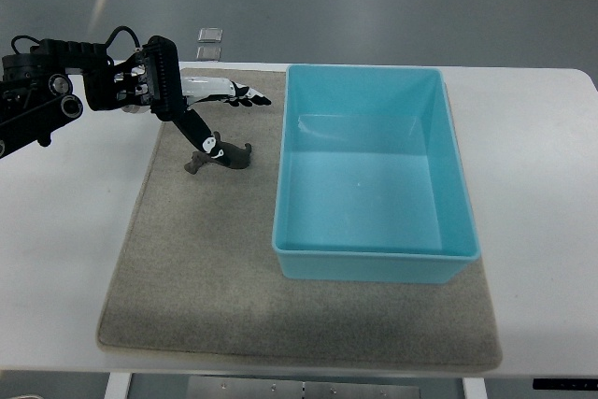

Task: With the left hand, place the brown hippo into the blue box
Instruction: 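Lower the left hand and close its fingers around the brown hippo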

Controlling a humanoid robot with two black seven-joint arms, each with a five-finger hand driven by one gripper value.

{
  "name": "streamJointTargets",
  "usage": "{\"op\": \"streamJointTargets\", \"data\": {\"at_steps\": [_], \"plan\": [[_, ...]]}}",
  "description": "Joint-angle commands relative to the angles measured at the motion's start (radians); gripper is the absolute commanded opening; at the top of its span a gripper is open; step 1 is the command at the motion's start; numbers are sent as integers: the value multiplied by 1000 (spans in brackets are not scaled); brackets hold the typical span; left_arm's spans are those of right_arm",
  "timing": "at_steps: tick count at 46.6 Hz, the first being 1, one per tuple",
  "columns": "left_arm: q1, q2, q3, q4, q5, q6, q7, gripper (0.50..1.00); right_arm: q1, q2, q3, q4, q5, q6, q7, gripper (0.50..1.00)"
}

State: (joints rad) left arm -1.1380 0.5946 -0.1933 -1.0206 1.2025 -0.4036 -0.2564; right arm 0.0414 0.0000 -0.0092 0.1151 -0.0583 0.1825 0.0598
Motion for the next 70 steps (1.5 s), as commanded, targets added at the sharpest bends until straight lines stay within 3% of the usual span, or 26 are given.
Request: {"op": "streamJointTargets", "data": {"at_steps": [1, 25, 54, 66, 70], "plan": [[0, 1, 0, -3, 78, 3, 0, 999, 0, 0, 0, 1, 0, 0, 0, 936], [6, -9, 3, -3, 290, 40, 2, 996, 0, 0, 0, 0, 0, 0, 0, 936], [15, -41, 3, 22, 301, 55, 9, 996, 0, 0, 0, 0, 0, 0, 0, 936], [20, -64, 3, 43, 322, 57, 8, 981, 0, 0, 0, 0, 0, 0, 0, 936], [20, -64, 5, 43, 328, 57, 8, 949, 0, 0, 0, 0, 0, 0, 0, 936]]}}
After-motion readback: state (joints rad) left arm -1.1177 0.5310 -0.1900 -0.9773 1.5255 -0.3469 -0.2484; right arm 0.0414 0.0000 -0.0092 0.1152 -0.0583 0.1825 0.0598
